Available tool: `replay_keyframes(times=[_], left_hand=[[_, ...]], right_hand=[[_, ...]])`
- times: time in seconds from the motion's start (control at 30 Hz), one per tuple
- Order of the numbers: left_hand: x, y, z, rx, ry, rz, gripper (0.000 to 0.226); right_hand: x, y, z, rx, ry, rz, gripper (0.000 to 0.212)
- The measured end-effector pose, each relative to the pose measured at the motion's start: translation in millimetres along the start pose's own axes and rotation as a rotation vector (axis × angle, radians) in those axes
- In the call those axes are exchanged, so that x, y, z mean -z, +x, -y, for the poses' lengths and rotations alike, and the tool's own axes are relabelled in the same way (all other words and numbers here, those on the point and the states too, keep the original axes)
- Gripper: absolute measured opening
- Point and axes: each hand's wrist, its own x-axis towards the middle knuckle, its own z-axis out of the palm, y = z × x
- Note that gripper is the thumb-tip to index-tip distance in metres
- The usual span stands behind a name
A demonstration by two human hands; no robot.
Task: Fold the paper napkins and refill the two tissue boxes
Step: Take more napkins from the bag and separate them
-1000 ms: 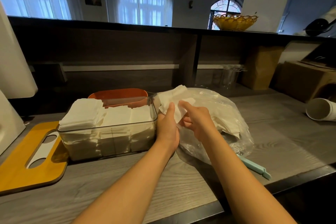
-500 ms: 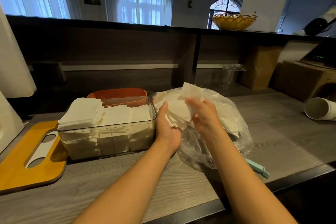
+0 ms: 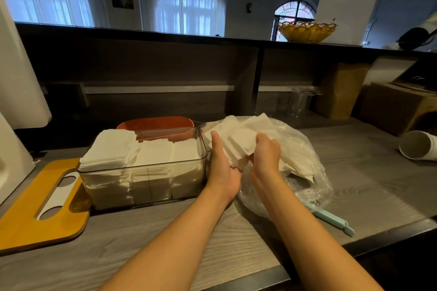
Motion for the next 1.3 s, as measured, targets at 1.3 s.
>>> replay_keyframes(times=[1.3], left_hand=[[9,6,-2,-0.099,0.151,-0.091,0.048]], right_hand=[[27,21,20,0.954,-0.664,0.158,0.021]])
